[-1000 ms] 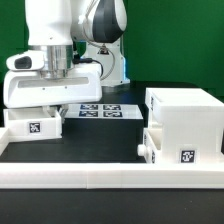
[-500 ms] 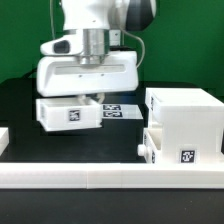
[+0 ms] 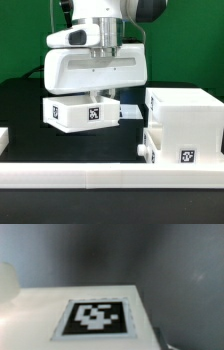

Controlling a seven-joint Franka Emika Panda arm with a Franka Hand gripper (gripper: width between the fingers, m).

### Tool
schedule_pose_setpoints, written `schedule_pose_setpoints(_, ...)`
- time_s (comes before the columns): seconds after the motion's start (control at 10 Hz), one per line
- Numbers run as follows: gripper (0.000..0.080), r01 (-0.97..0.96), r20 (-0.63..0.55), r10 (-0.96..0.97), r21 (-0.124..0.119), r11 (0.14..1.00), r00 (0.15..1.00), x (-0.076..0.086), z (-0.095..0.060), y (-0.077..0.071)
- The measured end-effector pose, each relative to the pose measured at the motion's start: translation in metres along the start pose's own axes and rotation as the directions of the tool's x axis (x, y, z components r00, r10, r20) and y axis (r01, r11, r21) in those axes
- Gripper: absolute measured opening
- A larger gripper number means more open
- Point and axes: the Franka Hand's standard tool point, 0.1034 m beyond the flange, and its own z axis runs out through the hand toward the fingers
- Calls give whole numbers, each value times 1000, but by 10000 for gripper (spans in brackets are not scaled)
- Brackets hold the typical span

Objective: Assemble drawer

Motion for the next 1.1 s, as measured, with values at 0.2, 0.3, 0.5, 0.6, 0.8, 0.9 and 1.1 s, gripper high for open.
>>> schedule_pose_setpoints(0.2, 41, 134, 2, -134, 0, 991, 991, -1, 1, 1)
schedule_pose_setpoints(0.3, 41, 259, 7, -259, -3, 966, 966, -2, 2, 4)
schedule_pose_setpoints(0.5, 41, 506, 37, -507, 28, 862, 861, 7, 3, 19)
schedule_pose_setpoints(0.6, 41, 570, 39, -570, 22, 822, 821, 18, 1, 23)
schedule_pose_setpoints(0.8, 41, 683, 44, -684, 30, 730, 729, 19, 3, 25)
schedule_pose_setpoints(0.9, 41, 727, 46, -728, 33, 686, 684, 18, 3, 26)
schedule_pose_setpoints(1.1, 41, 785, 46, -785, 38, 619, 617, 17, 4, 26)
